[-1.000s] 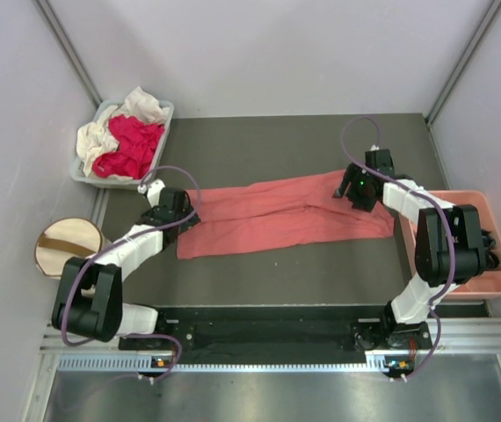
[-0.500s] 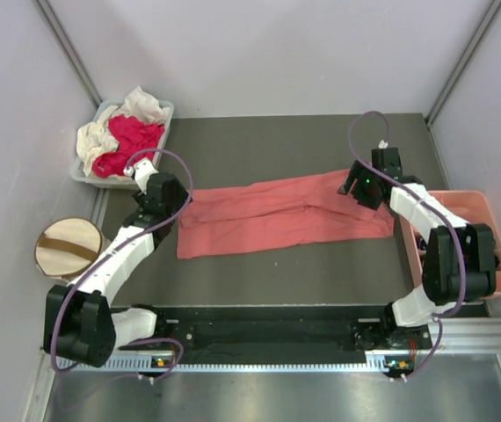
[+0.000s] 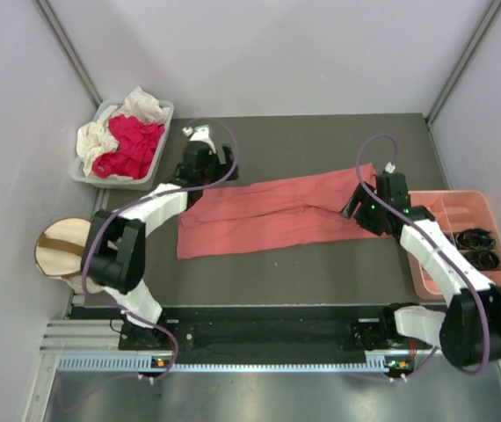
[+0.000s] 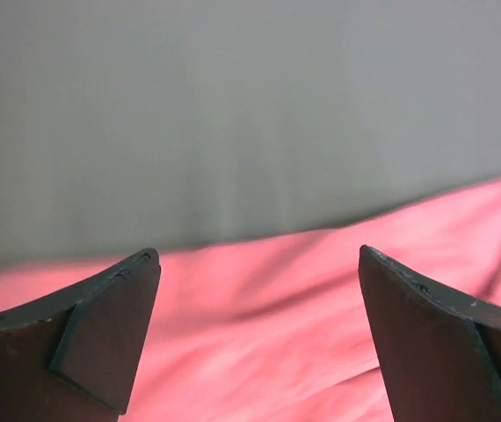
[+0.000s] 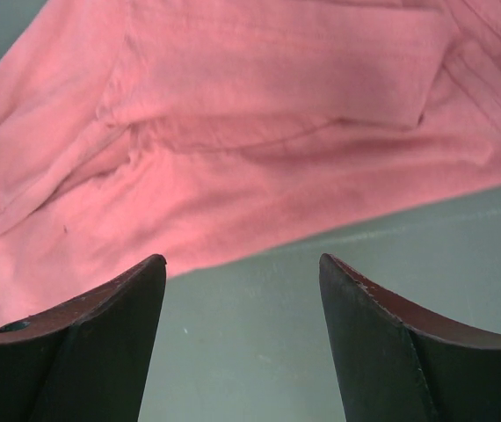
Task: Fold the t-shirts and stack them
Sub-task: Rotate the tshirt 90 degrees
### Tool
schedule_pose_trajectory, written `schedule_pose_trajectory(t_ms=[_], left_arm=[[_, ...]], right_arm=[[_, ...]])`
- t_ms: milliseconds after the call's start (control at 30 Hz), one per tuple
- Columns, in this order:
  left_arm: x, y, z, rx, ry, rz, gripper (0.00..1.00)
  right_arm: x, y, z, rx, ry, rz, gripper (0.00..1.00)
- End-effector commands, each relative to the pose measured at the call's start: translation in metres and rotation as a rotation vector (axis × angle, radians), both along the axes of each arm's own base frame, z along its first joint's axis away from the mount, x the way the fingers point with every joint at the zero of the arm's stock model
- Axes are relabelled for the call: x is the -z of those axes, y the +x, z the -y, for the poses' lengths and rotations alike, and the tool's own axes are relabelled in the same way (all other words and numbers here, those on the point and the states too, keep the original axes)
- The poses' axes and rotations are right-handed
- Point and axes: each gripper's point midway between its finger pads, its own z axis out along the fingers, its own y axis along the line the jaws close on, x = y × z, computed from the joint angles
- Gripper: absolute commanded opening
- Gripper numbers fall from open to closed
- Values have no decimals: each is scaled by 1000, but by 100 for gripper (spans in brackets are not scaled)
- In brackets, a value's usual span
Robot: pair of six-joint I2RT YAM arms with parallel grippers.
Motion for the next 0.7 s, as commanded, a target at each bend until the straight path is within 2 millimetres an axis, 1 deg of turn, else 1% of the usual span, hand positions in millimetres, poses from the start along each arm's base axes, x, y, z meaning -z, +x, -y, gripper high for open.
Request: schedule_pose_trajectory(t_ms=[0, 33, 67, 133, 167, 233, 267, 300, 333, 367, 400, 433, 467, 500, 567, 600, 667], left_arm=[[-16, 33, 75, 331, -36, 113, 99], [-13, 33, 92, 419, -64, 111, 99], [-4, 45, 102, 457, -62, 115, 99], [1, 49, 124, 554, -88, 125, 99], [10, 59, 133, 580, -83, 131, 99], [16, 62, 151, 641, -86, 129, 99], [17, 69, 162, 676, -78, 149, 99], [21, 67, 174, 705, -72, 149, 99], [21, 69, 181, 723, -66, 158, 99], [24, 72, 193, 757, -55, 177, 99], [26, 70, 205, 784, -50, 179, 99], [26, 70, 212, 804, -48, 184, 99], [31, 74, 221, 824, -34, 181, 99], [33, 69, 234, 853, -28, 183, 99], [39, 72, 248, 883, -7, 185, 99], [40, 68, 258, 909, -8, 186, 99], [43, 69, 270, 933, -2, 201, 99]], right_arm=[[-14, -20, -1, 23, 30, 41, 71], [-15, -24, -2, 21, 36, 43, 71], [-15, -31, -3, 13, 45, 41, 71], [-14, -38, -4, 4, 44, 37, 71], [-13, -42, -3, 3, 43, 32, 71], [-12, -50, -4, -2, 43, 26, 71], [-8, -54, -3, 0, 45, 17, 71], [-10, -57, -3, -2, 46, 22, 71], [-9, -59, -3, 1, 49, 19, 71], [-5, -62, -3, -1, 50, 11, 71], [-5, -65, -3, -2, 52, 9, 71], [-5, -66, -3, -1, 56, 14, 71], [-3, -69, -3, -1, 58, 11, 71], [-4, -70, -3, 0, 59, 12, 72], [-4, -74, -1, 8, 57, 12, 72], [-4, -75, 0, 10, 58, 14, 72], [-7, -78, 0, 13, 59, 18, 72]])
